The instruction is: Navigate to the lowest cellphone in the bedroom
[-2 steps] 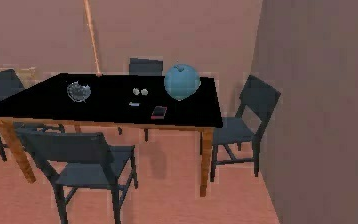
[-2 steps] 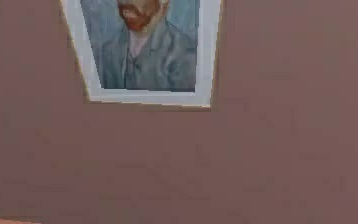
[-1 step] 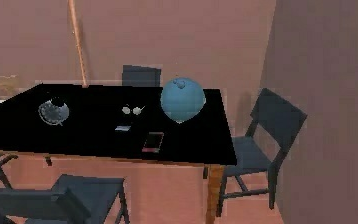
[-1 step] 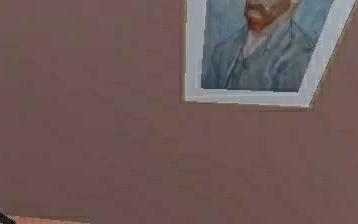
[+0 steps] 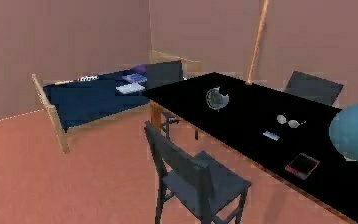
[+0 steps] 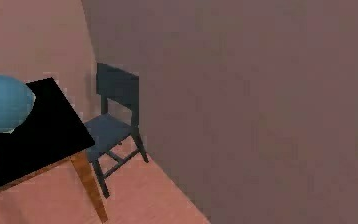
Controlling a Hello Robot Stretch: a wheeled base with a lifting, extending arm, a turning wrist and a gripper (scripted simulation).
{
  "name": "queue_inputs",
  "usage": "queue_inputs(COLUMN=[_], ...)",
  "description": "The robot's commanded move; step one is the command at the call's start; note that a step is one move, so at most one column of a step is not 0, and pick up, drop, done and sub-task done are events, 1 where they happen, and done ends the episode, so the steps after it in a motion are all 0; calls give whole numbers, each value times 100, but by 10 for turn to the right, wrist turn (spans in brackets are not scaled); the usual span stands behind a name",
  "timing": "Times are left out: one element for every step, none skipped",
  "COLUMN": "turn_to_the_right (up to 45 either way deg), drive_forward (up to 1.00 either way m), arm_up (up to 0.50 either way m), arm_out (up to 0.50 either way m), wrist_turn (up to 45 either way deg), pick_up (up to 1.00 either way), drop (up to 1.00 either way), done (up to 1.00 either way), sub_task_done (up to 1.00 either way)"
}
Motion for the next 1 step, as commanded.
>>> queue_inputs(turn_to_the_right=[-450], drive_forward=[0], arm_up=[0], arm_out=[0], wrist_turn=[0], pick_up=[0], drop=[0], done=[0], sub_task_done=[0])
